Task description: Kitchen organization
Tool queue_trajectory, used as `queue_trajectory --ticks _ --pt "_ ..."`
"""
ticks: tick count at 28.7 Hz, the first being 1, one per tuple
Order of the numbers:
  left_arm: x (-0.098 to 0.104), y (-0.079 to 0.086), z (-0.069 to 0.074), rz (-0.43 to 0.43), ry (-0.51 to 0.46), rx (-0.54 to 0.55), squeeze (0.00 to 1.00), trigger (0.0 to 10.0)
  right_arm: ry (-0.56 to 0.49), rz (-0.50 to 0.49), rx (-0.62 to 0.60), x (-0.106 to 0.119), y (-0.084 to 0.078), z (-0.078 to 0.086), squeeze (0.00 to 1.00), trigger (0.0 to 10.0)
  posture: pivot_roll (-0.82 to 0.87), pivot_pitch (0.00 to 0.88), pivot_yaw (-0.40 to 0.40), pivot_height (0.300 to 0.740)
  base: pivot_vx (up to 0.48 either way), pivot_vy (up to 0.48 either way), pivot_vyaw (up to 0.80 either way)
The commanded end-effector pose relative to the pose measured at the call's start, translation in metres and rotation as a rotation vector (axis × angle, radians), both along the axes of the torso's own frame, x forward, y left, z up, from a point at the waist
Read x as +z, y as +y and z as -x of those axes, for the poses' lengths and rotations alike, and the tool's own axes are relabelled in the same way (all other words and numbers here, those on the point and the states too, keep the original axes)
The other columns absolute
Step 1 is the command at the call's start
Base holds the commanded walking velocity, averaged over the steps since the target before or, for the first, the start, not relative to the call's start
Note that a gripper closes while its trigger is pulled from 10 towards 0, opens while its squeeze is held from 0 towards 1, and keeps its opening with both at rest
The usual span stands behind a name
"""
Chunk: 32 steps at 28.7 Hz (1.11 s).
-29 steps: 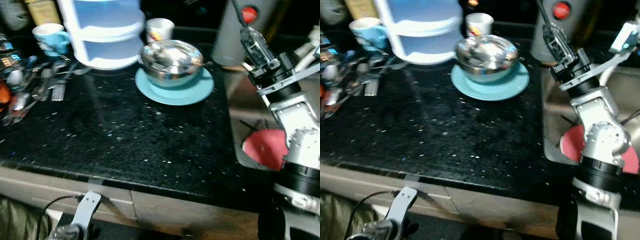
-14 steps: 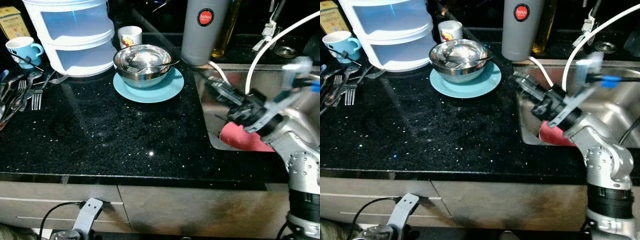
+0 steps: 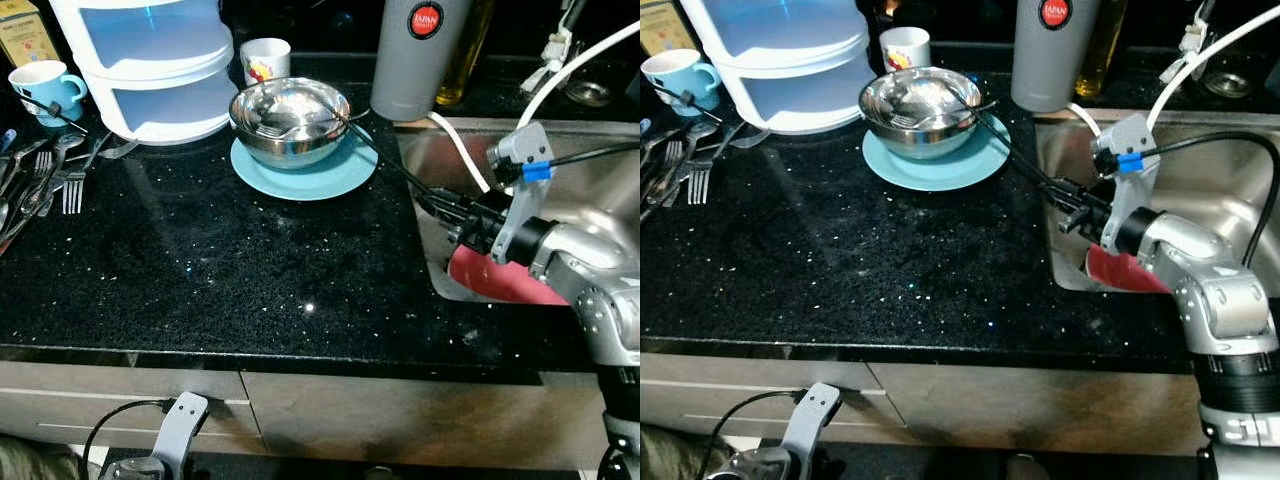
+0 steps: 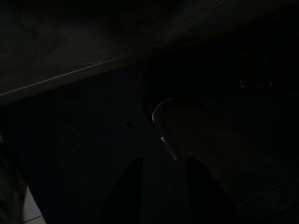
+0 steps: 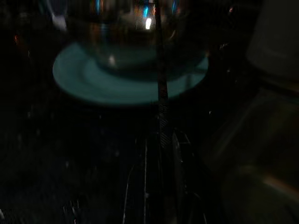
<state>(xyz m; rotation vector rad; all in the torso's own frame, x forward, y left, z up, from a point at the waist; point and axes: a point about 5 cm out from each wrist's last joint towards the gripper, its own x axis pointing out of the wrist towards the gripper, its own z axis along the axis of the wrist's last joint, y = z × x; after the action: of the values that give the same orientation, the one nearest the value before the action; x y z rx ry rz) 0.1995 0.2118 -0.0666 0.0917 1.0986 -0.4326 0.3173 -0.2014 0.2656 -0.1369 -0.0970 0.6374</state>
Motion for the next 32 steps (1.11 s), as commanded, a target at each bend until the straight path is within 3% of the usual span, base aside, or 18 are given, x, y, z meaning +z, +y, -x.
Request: queue_trajectory --ticks 1,5,8,9,13,14,15,16,22,24,25,27,28,29,30,31,32 --pt "0.004 -0.002 -0.008 -0.002 -0.027 -0.016 0.0 10.0 -0.06 -0.076 0.014 0.015 -0.001 0.002 0.0 3.8 0.0 0.111 0.014 0.74 0.0 0.0 0.0" --pt "0.004 -0.002 -0.008 0.001 -0.027 -0.017 0.0 10.0 -0.178 -0.249 0.014 0.04 -0.006 0.005 0.0 3.5 0.0 0.11 0.013 0.74 0.0 0.0 0.0" --pt "0.004 -0.002 -0.008 0.001 -0.027 -0.019 0.0 10.0 -0.15 -0.22 -0.186 0.037 -0.029 -0.008 0.0 2.4 0.0 0.11 0.013 0.74 0.0 0.0 0.0" --pt "0.004 -0.002 -0.008 0.001 -0.027 -0.019 0.0 10.0 -0.15 -0.22 -0.186 0.037 -0.029 -0.008 0.0 2.4 0.0 0.11 0.013 0.74 0.0 0.0 0.0" --pt "0.004 -0.002 -0.008 0.001 -0.026 -0.019 0.0 10.0 -0.029 -0.038 -0.365 0.017 -0.05 -0.016 0.0 3.2 -0.01 0.109 0.012 0.74 0.0 0.0 0.0" --pt "0.004 -0.002 -0.008 0.001 -0.026 -0.019 0.0 10.0 -0.029 -0.038 -0.365 0.017 -0.05 -0.016 0.0 3.2 -0.01 0.109 0.012 0.74 0.0 0.0 0.0" --pt "0.004 -0.002 -0.008 0.002 -0.026 -0.02 0.0 10.0 0.033 0.087 -0.422 0.009 -0.056 -0.016 0.0 3.3 -0.01 0.112 0.012 0.74 0.0 0.0 0.0" --pt "0.004 -0.003 -0.007 0.003 -0.026 -0.02 0.0 10.0 0.061 0.141 -0.446 0.006 -0.06 -0.015 0.0 3.6 -0.01 0.113 0.012 0.74 0.0 0.0 0.0" --pt "0.004 -0.003 -0.008 0.005 -0.027 -0.019 0.0 10.0 0.149 0.252 -0.559 0.001 -0.074 -0.012 0.0 3.6 -0.01 0.116 0.011 0.74 0.0 0.0 0.0" --pt "0.004 -0.003 -0.008 0.005 -0.027 -0.019 0.0 10.0 0.182 0.385 -0.57 -0.005 -0.078 -0.009 0.0 5.3 -0.01 0.116 0.011 0.74 0.0 0.0 0.0" --pt "0.004 -0.003 -0.008 0.006 -0.028 -0.019 0.0 10.0 0.202 0.435 -0.578 -0.009 -0.08 -0.008 0.0 5.7 -0.01 0.116 0.011 0.74 0.0 0.0 0.0" --pt "0.004 -0.003 -0.008 0.006 -0.028 -0.019 0.0 10.0 0.24 0.489 -0.569 -0.016 -0.08 -0.007 0.0 9.1 -0.01 0.116 0.011 0.74 0.0 0.0 0.0" --pt "0.004 -0.003 -0.008 0.006 -0.028 -0.019 0.0 10.0 0.251 0.499 -0.564 -0.018 -0.079 -0.007 0.0 9.1 -0.01 0.116 0.011 0.74 0.0 0.0 0.0" --pt "0.004 -0.003 -0.008 0.006 -0.029 -0.018 0.0 10.0 0.262 0.506 -0.561 -0.02 -0.078 -0.007 0.0 10.0 -0.01 0.117 0.009 0.74 0.0 0.0 0.0" --pt "0.004 -0.003 -0.008 0.006 -0.029 -0.018 0.0 10.0 0.262 0.506 -0.561 -0.02 -0.078 -0.007 0.0 10.0 -0.01 0.117 0.009 0.74 0.0 0.0 0.0" --pt "0.004 -0.003 -0.008 0.006 -0.029 -0.018 0.0 10.0 0.266 0.508 -0.556 -0.02 -0.077 -0.006 0.6 10.0 -0.01 0.117 0.009 0.74 0.0 0.0 0.0" --pt "0.004 -0.003 -0.008 0.006 -0.03 -0.018 0.0 10.0 0.268 0.509 -0.554 -0.021 -0.075 -0.006 0.6 10.0 -0.01 0.12 0.008 0.74 0.0 0.0 0.0"
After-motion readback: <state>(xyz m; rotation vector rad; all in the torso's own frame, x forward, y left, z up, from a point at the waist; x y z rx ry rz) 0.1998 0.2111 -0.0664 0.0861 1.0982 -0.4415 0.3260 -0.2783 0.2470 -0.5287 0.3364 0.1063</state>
